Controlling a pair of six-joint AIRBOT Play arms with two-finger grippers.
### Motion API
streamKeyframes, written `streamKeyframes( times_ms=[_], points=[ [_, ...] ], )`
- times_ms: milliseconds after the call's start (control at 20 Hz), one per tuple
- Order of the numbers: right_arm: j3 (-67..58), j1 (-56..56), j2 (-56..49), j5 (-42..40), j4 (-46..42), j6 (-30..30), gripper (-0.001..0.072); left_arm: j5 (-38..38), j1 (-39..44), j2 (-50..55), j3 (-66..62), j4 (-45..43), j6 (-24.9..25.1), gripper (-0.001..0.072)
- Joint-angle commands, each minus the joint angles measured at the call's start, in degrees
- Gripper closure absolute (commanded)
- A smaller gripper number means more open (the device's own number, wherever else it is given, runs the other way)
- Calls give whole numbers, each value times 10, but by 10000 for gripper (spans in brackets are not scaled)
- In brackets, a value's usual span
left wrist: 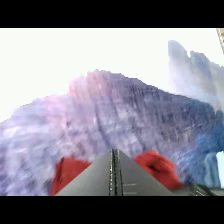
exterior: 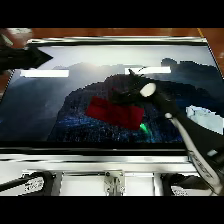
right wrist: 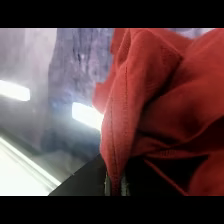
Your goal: Fold the shirts.
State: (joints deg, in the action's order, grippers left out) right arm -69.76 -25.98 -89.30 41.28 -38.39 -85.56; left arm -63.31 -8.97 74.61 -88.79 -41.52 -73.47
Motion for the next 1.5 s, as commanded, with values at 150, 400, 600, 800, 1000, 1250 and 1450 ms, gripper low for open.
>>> streamKeyframes(
  times_ms=[150, 400, 600, 800, 1000, 1250, 1450],
  points=[
    [-1, -49, -111, -101, 362, 182, 178, -136, -30, -44, 13, -5, 23, 666],
    [0, 61, -76, 69, 292, 204, 179, -100, 5, -44, 30, -5, 23, 666],
    [0, 205, -28, 285, 7, 84, 180, -87, 9, -44, 30, -5, 23, 666],
    [12, 284, -3, 382, -303, -34, 57, -87, 9, -44, 30, -5, 23, 666],
    [84, 297, -10, 287, -201, -2, 57, -87, 9, -44, 30, -5, 23, 666],
    [99, 282, -82, 249, -10, 97, 57, -87, 10, -44, 30, -5, 7, 666],
    [99, 246, -104, 222, 57, 140, 138, -87, 19, -44, 30, -5, 7, 666]
  ],
)
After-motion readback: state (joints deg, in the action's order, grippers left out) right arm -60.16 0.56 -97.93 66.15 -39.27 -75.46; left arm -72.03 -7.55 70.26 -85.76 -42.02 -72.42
